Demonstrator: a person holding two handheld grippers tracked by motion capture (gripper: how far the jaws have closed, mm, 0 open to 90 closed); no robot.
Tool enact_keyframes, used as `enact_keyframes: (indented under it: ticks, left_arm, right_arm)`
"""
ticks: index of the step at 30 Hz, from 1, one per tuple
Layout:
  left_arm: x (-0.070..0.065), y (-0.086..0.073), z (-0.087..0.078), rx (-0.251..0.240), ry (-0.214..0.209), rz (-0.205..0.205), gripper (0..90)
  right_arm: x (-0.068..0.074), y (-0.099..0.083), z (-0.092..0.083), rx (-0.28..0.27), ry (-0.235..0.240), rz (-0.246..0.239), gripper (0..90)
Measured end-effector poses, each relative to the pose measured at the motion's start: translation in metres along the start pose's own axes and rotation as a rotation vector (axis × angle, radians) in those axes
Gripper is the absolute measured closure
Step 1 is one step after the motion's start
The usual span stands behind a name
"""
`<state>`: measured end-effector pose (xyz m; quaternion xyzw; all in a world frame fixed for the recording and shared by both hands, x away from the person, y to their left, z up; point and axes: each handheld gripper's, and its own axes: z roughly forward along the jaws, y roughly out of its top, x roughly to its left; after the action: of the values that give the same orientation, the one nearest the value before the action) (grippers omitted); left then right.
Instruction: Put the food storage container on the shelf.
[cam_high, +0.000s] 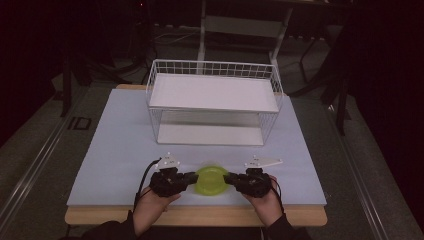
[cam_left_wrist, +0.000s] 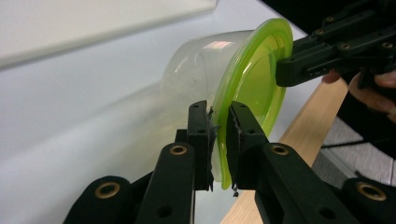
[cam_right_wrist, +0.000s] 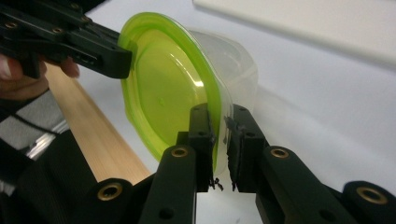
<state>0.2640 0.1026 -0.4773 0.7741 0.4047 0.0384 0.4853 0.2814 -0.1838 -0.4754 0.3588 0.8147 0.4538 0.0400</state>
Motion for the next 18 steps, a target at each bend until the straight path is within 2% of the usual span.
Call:
enact_keyframes:
  ticks: [3, 6, 7, 9, 10, 11, 12, 14, 15, 16, 18]
  left_arm:
    - [0.001, 0.008, -0.004, -0.026, -0.007, 0.001, 81.2]
    - [0.001, 0.023, -0.011, -0.069, 0.003, 0.019, 81.1]
    - [0.001, 0.023, -0.011, -0.069, 0.003, 0.019, 81.1]
    - [0.000, 0.035, -0.017, -0.106, 0.008, 0.042, 81.1]
    - [0.000, 0.035, -0.017, -0.106, 0.008, 0.042, 81.0]
    - [0.000, 0.043, -0.022, -0.130, 0.005, 0.058, 81.0]
    - [0.000, 0.043, -0.022, -0.130, 0.005, 0.058, 81.1]
    - [0.000, 0.057, -0.028, -0.165, 0.002, 0.071, 81.1]
    - [0.000, 0.057, -0.028, -0.165, 0.002, 0.071, 81.1]
    - [-0.001, 0.061, -0.030, -0.173, 0.005, 0.074, 81.1]
    - [-0.001, 0.070, -0.033, -0.190, 0.004, 0.079, 81.1]
  right_arm:
    - [0.001, 0.007, -0.005, -0.029, -0.004, -0.010, 81.1]
    - [0.003, 0.023, -0.012, -0.076, -0.019, -0.032, 81.1]
    - [0.003, 0.023, -0.012, -0.076, -0.019, -0.032, 81.1]
    - [0.003, 0.035, -0.017, -0.101, -0.023, -0.033, 81.1]
    - [0.003, 0.035, -0.017, -0.101, -0.023, -0.033, 81.1]
    - [0.004, 0.045, -0.021, -0.123, -0.026, -0.038, 81.1]
    - [0.004, 0.045, -0.021, -0.123, -0.026, -0.038, 81.1]
    - [0.005, 0.057, -0.028, -0.150, -0.032, -0.044, 81.1]
    - [0.005, 0.057, -0.028, -0.150, -0.032, -0.044, 81.1]
    - [0.006, 0.067, -0.032, -0.166, -0.042, -0.052, 81.1]
    - [0.006, 0.073, -0.034, -0.170, -0.045, -0.052, 81.0]
